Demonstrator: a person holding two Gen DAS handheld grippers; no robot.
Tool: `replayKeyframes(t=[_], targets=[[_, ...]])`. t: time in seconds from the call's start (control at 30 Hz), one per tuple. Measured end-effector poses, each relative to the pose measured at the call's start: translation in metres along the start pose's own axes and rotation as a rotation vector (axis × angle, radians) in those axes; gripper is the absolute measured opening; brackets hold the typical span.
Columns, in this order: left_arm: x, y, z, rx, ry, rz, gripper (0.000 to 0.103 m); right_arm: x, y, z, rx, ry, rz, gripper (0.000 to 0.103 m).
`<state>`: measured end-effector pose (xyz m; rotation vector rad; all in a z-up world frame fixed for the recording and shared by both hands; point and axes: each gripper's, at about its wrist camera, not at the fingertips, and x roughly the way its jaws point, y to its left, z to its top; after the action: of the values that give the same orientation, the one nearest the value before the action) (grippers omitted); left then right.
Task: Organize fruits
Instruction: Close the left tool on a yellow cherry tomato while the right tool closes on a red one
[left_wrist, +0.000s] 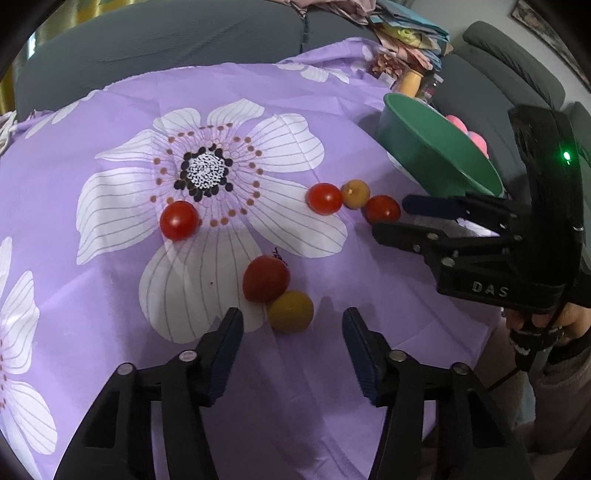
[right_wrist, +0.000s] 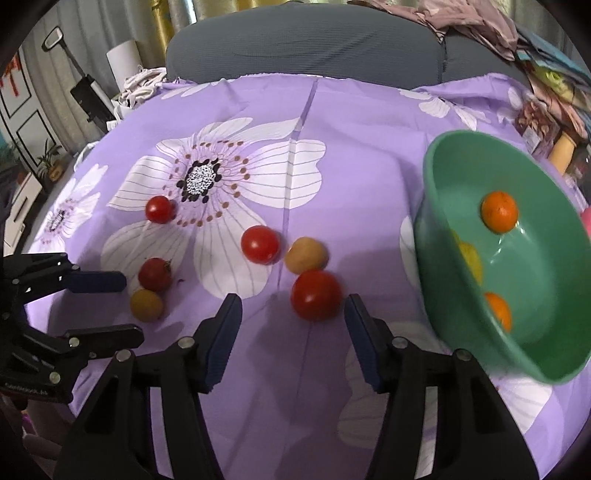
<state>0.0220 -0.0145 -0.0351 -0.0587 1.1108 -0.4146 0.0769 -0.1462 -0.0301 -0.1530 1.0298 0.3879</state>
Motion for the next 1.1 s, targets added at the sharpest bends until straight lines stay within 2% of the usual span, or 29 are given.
replayKeyframes(t=[0.1,0.17,0.4,0.57,0.67,1.1], targets=[[0.003,0.0,0.001,-0.001,0.008,0.014,0.054,0.005,-0.002,0.005,-0.014,0.007,-0.007,0.055],[0.006,-0.001,0.002,-0.002,0.016,0.018,0.047,0.009,-0.003,0.007,-0.029,0.013,-0.017,0.053],[0.016,-0.01,0.004,0.034,0.042,0.032,0.044,0.022,-0.008,0.011,-0.059,0.036,-0.022,0.044],[0.017,-0.008,0.007,0.029,0.033,0.044,0.032,0.026,-0.009,0.01,-0.072,0.046,-0.029,0.032],[0.017,-0.005,0.009,0.028,0.033,0.051,0.028,0.024,-0.011,0.009,-0.06,0.041,-0.018,0.031],[-0.005,-0.003,0.008,0.02,0.0,0.061,0.028,-0.006,-0.004,-0.003,-0.011,-0.018,0.019,0.031]])
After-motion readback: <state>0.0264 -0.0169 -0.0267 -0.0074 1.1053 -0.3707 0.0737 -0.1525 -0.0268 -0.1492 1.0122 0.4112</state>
